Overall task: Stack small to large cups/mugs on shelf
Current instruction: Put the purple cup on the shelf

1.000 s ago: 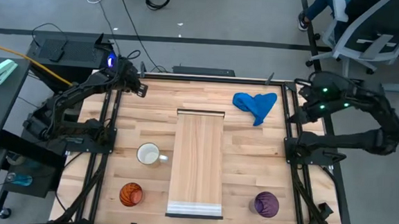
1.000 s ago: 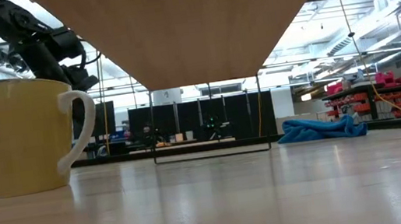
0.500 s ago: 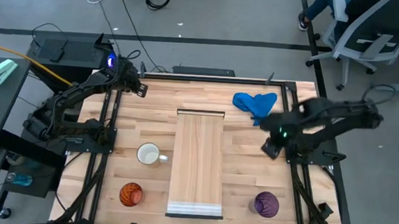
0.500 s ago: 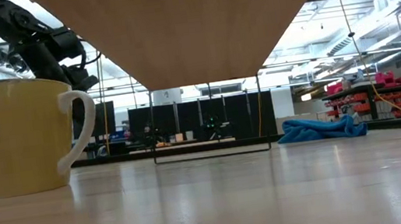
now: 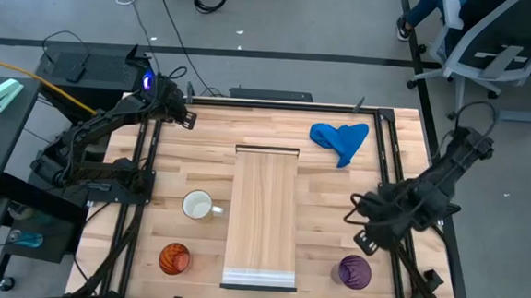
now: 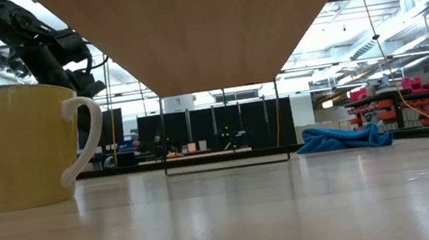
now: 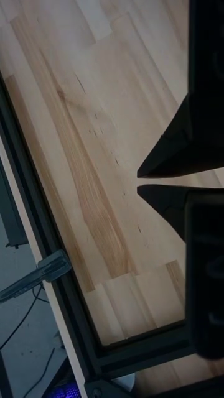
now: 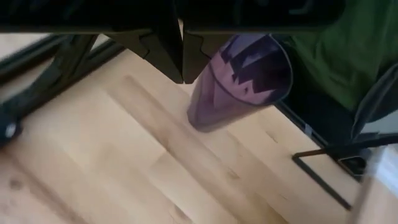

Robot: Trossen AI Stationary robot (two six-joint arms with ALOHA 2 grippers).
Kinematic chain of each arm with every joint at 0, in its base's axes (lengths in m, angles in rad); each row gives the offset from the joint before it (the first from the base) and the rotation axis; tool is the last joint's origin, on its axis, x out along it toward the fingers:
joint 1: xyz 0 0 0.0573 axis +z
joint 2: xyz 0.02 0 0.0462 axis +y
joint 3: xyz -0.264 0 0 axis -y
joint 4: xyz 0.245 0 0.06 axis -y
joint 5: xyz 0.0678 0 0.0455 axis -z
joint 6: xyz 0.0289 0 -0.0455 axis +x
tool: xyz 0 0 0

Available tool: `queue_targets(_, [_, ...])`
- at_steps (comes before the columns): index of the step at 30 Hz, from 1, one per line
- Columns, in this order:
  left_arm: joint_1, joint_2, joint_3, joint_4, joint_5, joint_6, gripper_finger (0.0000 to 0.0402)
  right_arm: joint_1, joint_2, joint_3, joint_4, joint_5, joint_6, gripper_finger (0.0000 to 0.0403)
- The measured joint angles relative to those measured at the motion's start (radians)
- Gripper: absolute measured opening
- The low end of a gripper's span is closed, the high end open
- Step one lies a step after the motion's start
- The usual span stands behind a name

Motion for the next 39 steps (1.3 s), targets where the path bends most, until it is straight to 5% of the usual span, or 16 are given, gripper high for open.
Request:
queue_targets(10, [0.000,0.000,0.000,0.000,0.000,0.004,0.0030,0.169,0.107,0.000,0.030,-0.019,0.368,0.0011])
queue_targets(19, [0.000,0.000,0.000,0.001,0.000,0.052,0.0037,0.222,0.136,0.000,0.131,0.016,0.525,0.0053])
queue_targets(24, [0.000,0.000,0.000,-0.002,0.000,0.057,0.0040,0.222,0.155,0.000,0.134,0.092,0.564,0.0083])
queue_targets(39, [0.000,0.000,0.000,-0.002,0.000,0.058,0.0033,0.217,0.209,0.000,0.091,0.067,0.576,0.0119])
